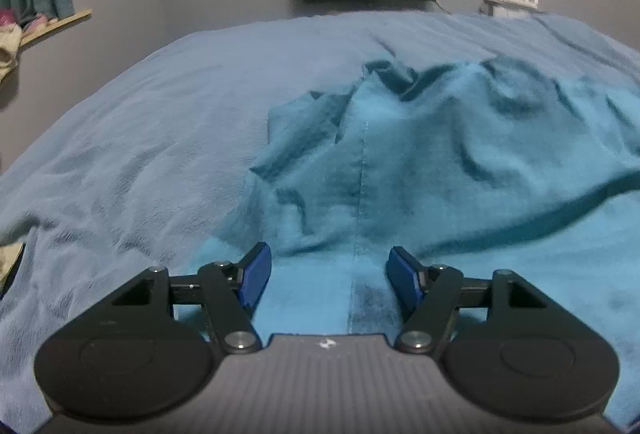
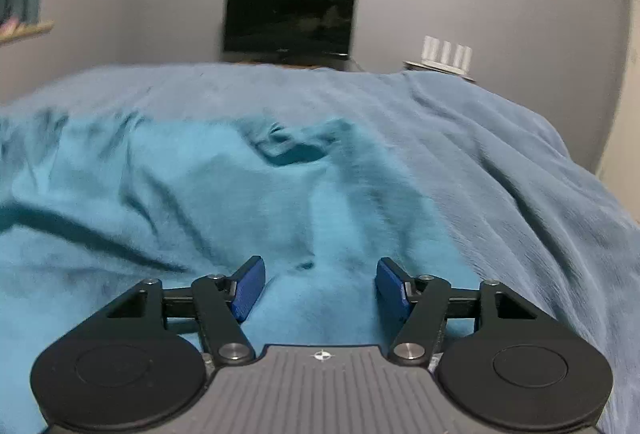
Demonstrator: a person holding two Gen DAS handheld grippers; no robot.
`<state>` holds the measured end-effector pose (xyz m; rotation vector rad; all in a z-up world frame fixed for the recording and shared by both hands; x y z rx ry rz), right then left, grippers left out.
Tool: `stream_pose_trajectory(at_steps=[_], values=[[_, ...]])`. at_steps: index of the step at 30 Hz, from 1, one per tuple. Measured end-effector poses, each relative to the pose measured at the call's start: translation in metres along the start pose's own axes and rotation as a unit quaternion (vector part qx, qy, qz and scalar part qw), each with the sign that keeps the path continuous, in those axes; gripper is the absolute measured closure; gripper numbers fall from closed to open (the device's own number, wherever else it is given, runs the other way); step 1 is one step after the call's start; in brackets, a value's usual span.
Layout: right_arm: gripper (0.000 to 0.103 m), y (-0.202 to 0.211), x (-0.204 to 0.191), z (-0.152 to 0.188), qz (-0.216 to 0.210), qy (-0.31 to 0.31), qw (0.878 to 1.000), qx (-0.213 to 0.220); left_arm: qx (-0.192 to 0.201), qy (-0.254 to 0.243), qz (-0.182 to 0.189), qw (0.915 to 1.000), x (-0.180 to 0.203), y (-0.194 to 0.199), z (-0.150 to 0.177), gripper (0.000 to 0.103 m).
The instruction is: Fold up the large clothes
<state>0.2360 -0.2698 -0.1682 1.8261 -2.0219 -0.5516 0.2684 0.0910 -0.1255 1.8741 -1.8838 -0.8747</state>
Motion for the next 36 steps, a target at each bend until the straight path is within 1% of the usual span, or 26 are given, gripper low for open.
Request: stream_pose_trajectory(at_steps=[2,4,5,7,8,10,11,12,14,15,16,17,18,19,20,21,22,23,25,26,27,30,31,32,33,36], values=[[0.041,0.018,0.005,-0.003,-0.007,-0.013,1.000,0.006,0.013,-0.003,0.010,0.9999,0.010,0.014,-0.003,0.037],[0.041,0.045,0.007,-0.006,-0.026,-0.007,1.000,0.009,0.035,-0.005,0.041,0.9986,0.023,0.036,-0.004,0.037],[0.041,0.052,0.003,-0.007,-0.041,-0.001,0.999,0.007,0.044,-0.005,0.057,0.9974,0.032,0.047,-0.005,0.037],[0.040,0.079,-0.009,-0.003,-0.088,0.012,0.996,-0.003,0.062,-0.006,0.100,0.9931,0.061,0.071,-0.009,0.037],[0.040,0.084,-0.019,-0.002,-0.113,0.019,0.993,-0.009,0.069,-0.013,0.119,0.9904,0.077,0.080,-0.013,0.037],[0.040,0.099,-0.043,0.012,-0.158,0.044,0.986,-0.024,0.081,-0.050,0.162,0.9822,0.119,0.098,-0.013,0.035],[0.040,0.101,-0.054,0.017,-0.173,0.061,0.983,-0.029,0.080,-0.079,0.173,0.9785,0.137,0.102,-0.009,0.034],[0.040,0.101,-0.065,0.023,-0.181,0.082,0.979,-0.036,0.071,-0.125,0.171,0.9748,0.161,0.102,-0.001,0.034],[0.040,0.098,-0.083,0.036,-0.167,0.117,0.978,-0.052,0.048,-0.192,0.137,0.9706,0.184,0.094,0.015,0.034],[0.040,0.094,-0.084,0.041,-0.158,0.123,0.978,-0.061,0.029,-0.202,0.129,0.9705,0.188,0.087,0.020,0.034],[0.040,0.089,-0.081,0.046,-0.149,0.122,0.979,-0.072,0.001,-0.197,0.127,0.9722,0.187,0.079,0.024,0.033],[0.040,0.086,-0.077,0.047,-0.141,0.113,0.980,-0.078,-0.016,-0.183,0.127,0.9747,0.184,0.074,0.027,0.027],[0.040,0.083,-0.071,0.047,-0.129,0.097,0.984,-0.081,-0.033,-0.155,0.126,0.9793,0.173,0.070,0.027,0.023],[0.040,0.080,-0.062,0.044,-0.105,0.078,0.988,-0.079,-0.048,-0.130,0.122,0.9828,0.163,0.066,0.028,0.017],[0.039,0.078,-0.052,0.042,-0.078,0.055,0.992,-0.079,-0.061,-0.107,0.118,0.9852,0.154,0.065,0.030,0.017],[0.034,0.069,-0.038,0.039,-0.057,0.026,0.995,-0.084,-0.073,-0.088,0.114,0.9869,0.145,0.065,0.033,0.017],[0.026,0.063,-0.021,0.037,-0.042,-0.020,0.995,-0.093,-0.078,-0.080,0.112,0.9874,0.143,0.067,0.036,0.017],[0.025,0.058,-0.005,0.037,-0.032,-0.069,0.992,-0.101,-0.079,-0.080,0.109,0.9877,0.141,0.068,0.037,0.017],[0.028,0.054,0.021,0.039,-0.001,-0.133,0.985,-0.106,-0.080,-0.090,0.093,0.9884,0.143,0.077,0.043,0.017],[0.037,0.053,0.029,0.039,0.011,-0.151,0.983,-0.106,-0.081,-0.094,0.084,0.9887,0.143,0.079,0.046,0.016],[0.039,0.053,0.032,0.042,0.008,-0.151,0.982,-0.115,-0.082,-0.096,0.078,0.9889,0.141,0.074,0.043,0.016],[0.038,0.059,0.034,0.040,0.002,-0.171,0.979,-0.112,-0.081,-0.096,0.070,0.9897,0.141,0.067,0.039,0.017],[0.035,0.064,0.035,0.038,-0.009,-0.192,0.975,-0.109,-0.079,-0.093,0.070,0.9901,0.140,0.069,0.039,0.017],[0.032,0.071,0.039,0.036,-0.025,-0.225,0.968,-0.105,-0.078,-0.090,0.069,0.9904,0.140,0.070,0.039,0.016],[0.032,0.078,0.044,0.036,-0.041,-0.260,0.959,-0.103,-0.078,-0.089,0.069,0.9906,0.138,0.073,0.040,0.016],[0.029,0.100,0.069,0.048,-0.071,-0.386,0.912,-0.117,-0.081,-0.092,0.066,0.9902,0.141,0.069,0.039,0.016]])
Point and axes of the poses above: each gripper's, at about its wrist camera, not at the fingertips, and y roughly against the way its jaws point, x to its right, z to its underside, the point moved 5 cm from there along -y, roughly the way its jaws point, and after that the axes turned 7 degrees about -y, right-handed, at the moved point
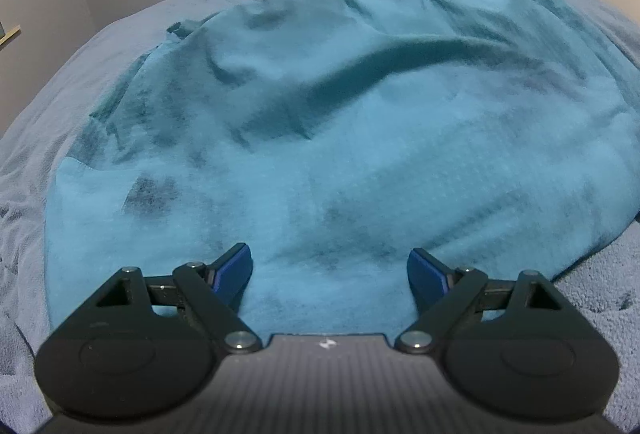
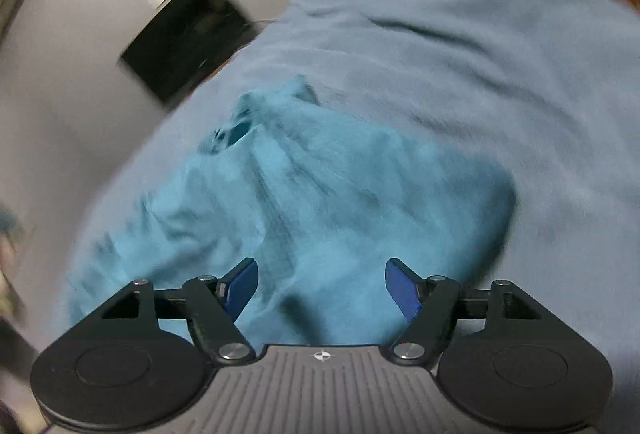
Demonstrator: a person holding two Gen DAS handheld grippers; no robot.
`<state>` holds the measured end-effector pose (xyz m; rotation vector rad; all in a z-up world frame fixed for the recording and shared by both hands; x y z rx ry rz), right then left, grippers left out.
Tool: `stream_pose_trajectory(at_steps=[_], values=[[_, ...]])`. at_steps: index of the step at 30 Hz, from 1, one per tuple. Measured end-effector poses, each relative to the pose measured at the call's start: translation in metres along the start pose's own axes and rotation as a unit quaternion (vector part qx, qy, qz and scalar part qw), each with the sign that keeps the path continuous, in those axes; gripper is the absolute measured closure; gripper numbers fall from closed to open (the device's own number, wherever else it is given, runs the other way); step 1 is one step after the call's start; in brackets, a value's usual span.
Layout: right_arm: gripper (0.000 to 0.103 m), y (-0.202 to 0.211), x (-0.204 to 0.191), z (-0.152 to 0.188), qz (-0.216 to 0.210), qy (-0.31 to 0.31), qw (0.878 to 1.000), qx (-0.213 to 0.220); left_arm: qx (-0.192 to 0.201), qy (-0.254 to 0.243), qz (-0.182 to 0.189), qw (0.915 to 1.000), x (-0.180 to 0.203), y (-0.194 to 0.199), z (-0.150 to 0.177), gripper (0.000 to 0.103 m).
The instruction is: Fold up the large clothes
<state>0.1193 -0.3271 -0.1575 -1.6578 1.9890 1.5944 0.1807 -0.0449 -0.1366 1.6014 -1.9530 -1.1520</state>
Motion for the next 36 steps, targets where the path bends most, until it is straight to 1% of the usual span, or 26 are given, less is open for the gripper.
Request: stream_pose_trajectory(at_steps=[3,5,7,11,13,14,16,17,18,19,20,22,28,32,36], values=[[0.027,0.008,0.026,-0.002,0.012,-0.077,0.997,-0.001,-0.002,-0.003,-0.003,1.0000,0.002,0.000,0.000,0.016],[0.027,0.005,0.044,-0.005,0.015,-0.135,0.991,-0.007,-0.001,-0.004,-0.003,1.0000,0.002,0.001,0.001,0.016],[0.027,-0.005,0.053,-0.003,0.013,-0.162,0.986,-0.021,0.006,-0.003,-0.001,1.0000,0.000,0.003,0.000,0.016],[0.023,-0.022,0.053,0.001,0.011,-0.160,0.987,-0.029,0.020,0.011,0.003,0.9997,-0.004,0.006,-0.002,0.016],[0.023,-0.030,0.054,0.002,0.006,-0.163,0.986,-0.023,0.042,0.017,0.006,0.9990,-0.005,0.013,-0.007,0.016],[0.023,-0.033,0.054,0.003,0.001,-0.165,0.986,-0.017,0.065,0.016,0.011,0.9977,-0.004,0.019,-0.012,0.016],[0.023,-0.041,0.050,0.005,0.001,-0.160,0.987,-0.009,0.102,-0.005,0.021,0.9945,0.003,0.029,-0.024,0.016],[0.023,-0.044,0.047,0.006,0.000,-0.154,0.988,-0.005,0.116,-0.025,0.023,0.9927,0.009,0.032,-0.032,0.016],[0.022,-0.050,0.044,0.007,0.001,-0.147,0.989,-0.003,0.123,-0.043,0.020,0.9913,0.015,0.033,-0.038,0.016],[0.022,-0.042,0.044,0.007,0.000,-0.141,0.990,0.004,0.129,-0.061,0.014,0.9897,0.022,0.033,-0.046,0.016],[0.022,-0.043,0.042,0.008,-0.002,-0.139,0.990,0.011,0.131,-0.070,0.010,0.9888,0.026,0.032,-0.054,0.016],[0.022,-0.046,0.040,0.008,-0.008,-0.139,0.990,0.020,0.131,-0.071,0.017,0.9886,0.035,0.025,-0.069,0.016],[0.023,-0.046,0.041,0.006,-0.022,-0.149,0.988,0.038,0.107,-0.013,0.040,0.9934,0.038,-0.003,-0.098,0.016],[0.023,-0.047,0.040,0.005,-0.024,-0.149,0.988,0.042,0.094,-0.014,0.031,0.9950,0.038,-0.020,-0.106,0.016],[0.023,-0.051,0.041,0.005,-0.022,-0.147,0.988,0.041,0.090,-0.013,0.024,0.9956,0.034,-0.032,-0.112,0.016]])
Point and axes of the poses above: each gripper's, at about its wrist camera, not at the fingertips, and y roughly against the way its jaws point, x to its right, z to its underside, the point moved 5 cm from there along -y, roughly the way its jaws point, and after that the axes turned 7 degrees about -y, right-handed, at the moved point
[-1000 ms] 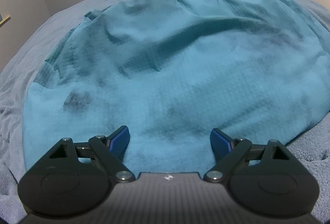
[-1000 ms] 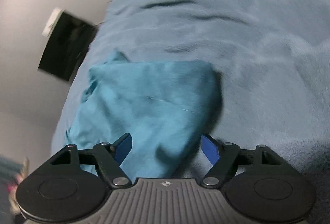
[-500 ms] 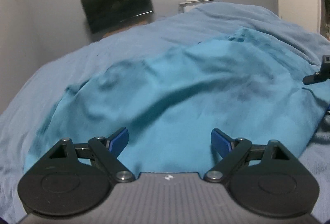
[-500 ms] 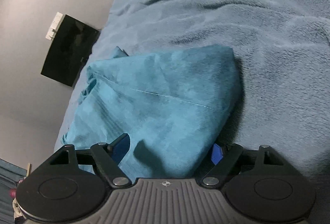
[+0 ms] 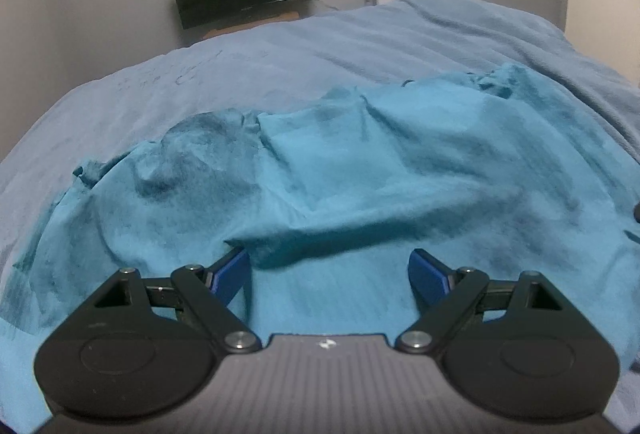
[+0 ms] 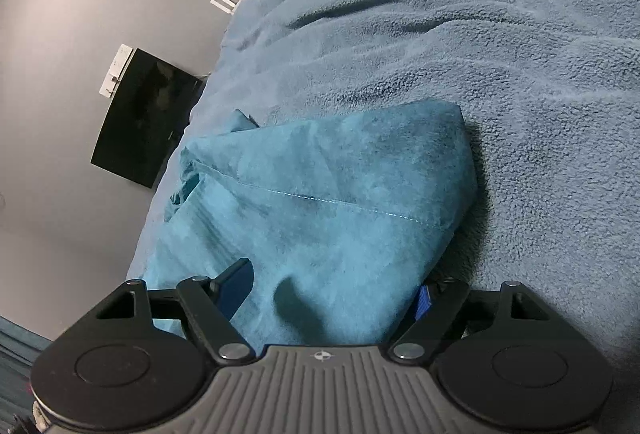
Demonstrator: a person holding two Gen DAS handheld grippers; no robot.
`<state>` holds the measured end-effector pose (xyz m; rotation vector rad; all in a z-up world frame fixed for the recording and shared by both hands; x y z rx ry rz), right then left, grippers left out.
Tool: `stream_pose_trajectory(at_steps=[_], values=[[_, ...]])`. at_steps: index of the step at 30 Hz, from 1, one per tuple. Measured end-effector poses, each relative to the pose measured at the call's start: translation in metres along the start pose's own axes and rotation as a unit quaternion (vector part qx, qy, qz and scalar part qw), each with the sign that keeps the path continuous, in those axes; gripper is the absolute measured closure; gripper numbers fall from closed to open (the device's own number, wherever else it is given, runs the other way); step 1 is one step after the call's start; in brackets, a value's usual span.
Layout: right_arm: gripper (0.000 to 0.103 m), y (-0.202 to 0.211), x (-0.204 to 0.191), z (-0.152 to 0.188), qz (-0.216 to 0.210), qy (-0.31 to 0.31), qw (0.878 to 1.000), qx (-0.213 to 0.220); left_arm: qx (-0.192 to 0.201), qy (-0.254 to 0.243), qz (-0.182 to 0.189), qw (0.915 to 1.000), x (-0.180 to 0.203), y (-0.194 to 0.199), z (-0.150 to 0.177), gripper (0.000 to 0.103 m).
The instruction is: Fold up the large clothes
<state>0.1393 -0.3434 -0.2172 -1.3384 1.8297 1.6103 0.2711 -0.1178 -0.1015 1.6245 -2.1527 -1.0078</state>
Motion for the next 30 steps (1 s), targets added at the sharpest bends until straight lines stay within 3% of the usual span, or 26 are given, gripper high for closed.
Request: stream_pose_trajectory(at_steps=[10,14,18,24,29,30], values=[[0.025,0.008,-0.008,0.005,-0.018,0.023,0.999,0.018,0.005,0.011,-0.032,0.9994,-0.016,-0.026,-0.022,0.014],[0.026,0.005,0.005,0.000,-0.042,-0.034,0.999,0.002,-0.025,0.074,-0.016,0.9968,-0.031,-0.041,-0.017,0.003],[0.034,-0.015,0.030,0.001,-0.063,-0.144,0.986,-0.046,-0.032,0.104,-0.005,0.9941,-0.038,-0.047,-0.008,0.000],[0.034,-0.017,0.021,-0.011,-0.108,-0.130,0.985,-0.019,-0.045,0.093,-0.014,0.9946,-0.034,-0.055,-0.010,0.000],[0.034,-0.033,0.037,-0.023,-0.121,-0.192,0.974,-0.022,-0.060,0.094,-0.019,0.9936,-0.032,-0.063,-0.014,0.000],[0.039,-0.031,0.035,-0.023,-0.129,-0.190,0.973,-0.018,-0.062,0.094,-0.018,0.9934,-0.033,-0.065,-0.014,0.000]])
Point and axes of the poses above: each gripper's, at about its wrist camera, not at the fingertips, and y roughly against the way its jaws point, x to its right, z to its underside, the point moved 5 cm from there along -y, roughly the way its jaws point, and after that the axes turned 7 degrees about -y, right-handed, at the moved point
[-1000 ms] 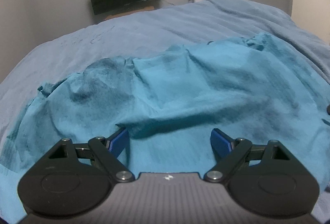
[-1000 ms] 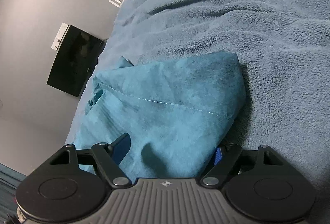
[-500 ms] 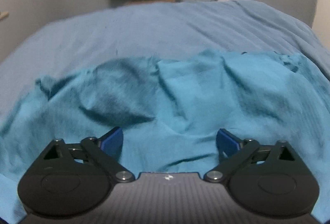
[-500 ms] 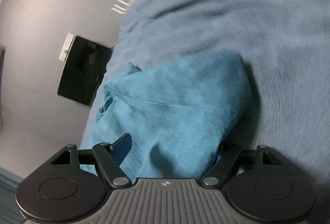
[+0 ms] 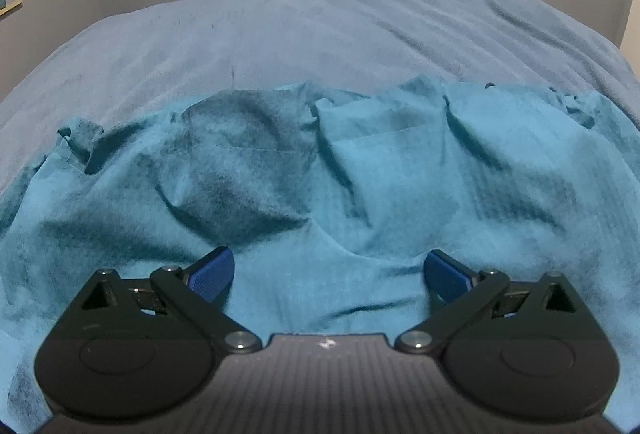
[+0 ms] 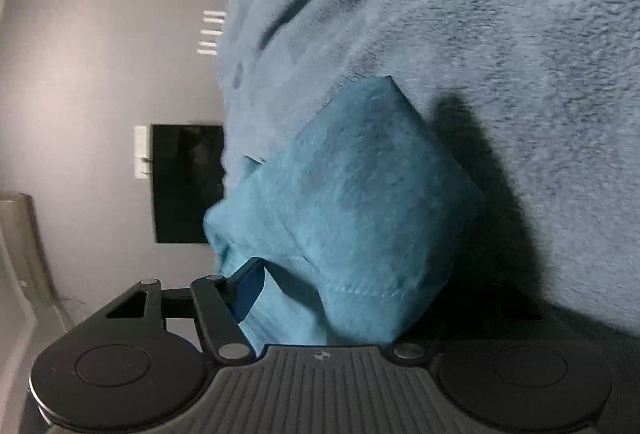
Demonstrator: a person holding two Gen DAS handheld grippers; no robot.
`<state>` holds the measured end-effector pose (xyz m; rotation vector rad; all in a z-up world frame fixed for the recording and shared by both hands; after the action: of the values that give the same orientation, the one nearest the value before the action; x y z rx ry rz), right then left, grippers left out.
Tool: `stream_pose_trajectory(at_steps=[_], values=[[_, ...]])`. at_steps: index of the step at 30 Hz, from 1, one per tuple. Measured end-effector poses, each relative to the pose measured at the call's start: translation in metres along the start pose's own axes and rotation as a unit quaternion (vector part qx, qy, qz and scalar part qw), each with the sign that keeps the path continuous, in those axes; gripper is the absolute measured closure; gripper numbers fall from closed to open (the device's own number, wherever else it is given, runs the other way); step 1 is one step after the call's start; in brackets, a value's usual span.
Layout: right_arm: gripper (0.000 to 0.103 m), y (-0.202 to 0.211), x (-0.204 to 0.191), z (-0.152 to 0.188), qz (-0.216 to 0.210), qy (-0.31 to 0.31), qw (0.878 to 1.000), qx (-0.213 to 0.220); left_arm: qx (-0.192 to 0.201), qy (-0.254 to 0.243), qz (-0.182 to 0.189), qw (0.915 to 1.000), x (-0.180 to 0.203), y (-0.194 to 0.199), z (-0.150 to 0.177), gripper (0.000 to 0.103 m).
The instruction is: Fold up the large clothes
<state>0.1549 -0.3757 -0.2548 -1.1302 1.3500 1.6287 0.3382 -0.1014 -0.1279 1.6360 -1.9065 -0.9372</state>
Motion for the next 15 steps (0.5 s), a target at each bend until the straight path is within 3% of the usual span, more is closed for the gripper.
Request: stream_pose_trajectory(at_steps=[2,4,7,10,15], values=[[0.079,0.008,-0.017,0.007,-0.005,0.059,0.998,0.010,-0.005,0.001,-0.003,1.0000,-0.001,-0.004,-0.002,0.000],[0.087,0.015,-0.047,0.028,-0.011,0.168,0.986,0.011,-0.008,-0.004,-0.009,0.9999,0.000,-0.008,-0.003,0.000],[0.087,0.029,-0.083,0.063,-0.042,0.281,0.959,-0.004,-0.009,-0.012,-0.017,0.9997,0.000,-0.013,-0.003,0.000],[0.087,0.037,-0.105,0.098,-0.069,0.397,0.915,-0.018,-0.007,-0.018,-0.025,0.9995,0.002,-0.019,0.000,0.000],[0.087,0.033,-0.112,0.118,-0.061,0.472,0.879,-0.016,0.013,-0.020,-0.041,0.9989,0.009,-0.026,0.008,0.000]])
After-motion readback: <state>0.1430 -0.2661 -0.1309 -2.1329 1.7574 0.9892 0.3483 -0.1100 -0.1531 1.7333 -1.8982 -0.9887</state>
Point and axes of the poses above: each gripper's, at about its wrist camera, not at the fingertips, and y roughly against the way its jaws point, x to its right, z to its underside, the point moved 5 cm from there along -y, roughly the way its jaws point, and after that the axes turned 7 degrees about -y, right-handed, at the moved point
